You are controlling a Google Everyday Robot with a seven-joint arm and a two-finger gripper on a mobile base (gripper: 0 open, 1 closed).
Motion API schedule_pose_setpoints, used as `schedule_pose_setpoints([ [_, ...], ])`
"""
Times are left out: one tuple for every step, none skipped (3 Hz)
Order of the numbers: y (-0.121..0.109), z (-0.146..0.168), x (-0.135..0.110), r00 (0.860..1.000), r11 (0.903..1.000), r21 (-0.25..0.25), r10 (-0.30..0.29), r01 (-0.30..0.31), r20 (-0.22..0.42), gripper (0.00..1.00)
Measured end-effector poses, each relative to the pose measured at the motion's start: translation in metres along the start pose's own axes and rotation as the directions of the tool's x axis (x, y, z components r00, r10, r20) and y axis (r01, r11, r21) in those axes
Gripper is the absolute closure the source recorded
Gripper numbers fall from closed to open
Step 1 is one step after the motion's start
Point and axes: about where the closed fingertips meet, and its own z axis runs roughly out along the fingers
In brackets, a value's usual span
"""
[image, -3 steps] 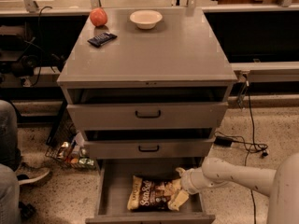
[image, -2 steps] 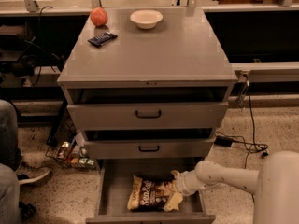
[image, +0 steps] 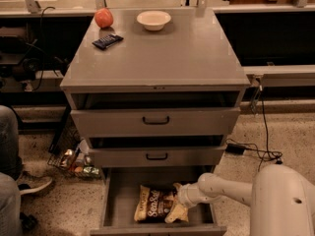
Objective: Pick brown chip bag from bottom drawer and place on counter
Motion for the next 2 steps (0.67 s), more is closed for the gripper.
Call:
schedule_pose_setpoints([
  [-0.0178, 0.0206, -0.0007, 0.999, 0.9999, -0.011, 0.003, -0.003, 0.034, 0.0],
  [-0.0176, 0.0217, -0.0005, 0.999, 0.9999, -0.01, 0.003, -0.002, 0.034, 0.0],
])
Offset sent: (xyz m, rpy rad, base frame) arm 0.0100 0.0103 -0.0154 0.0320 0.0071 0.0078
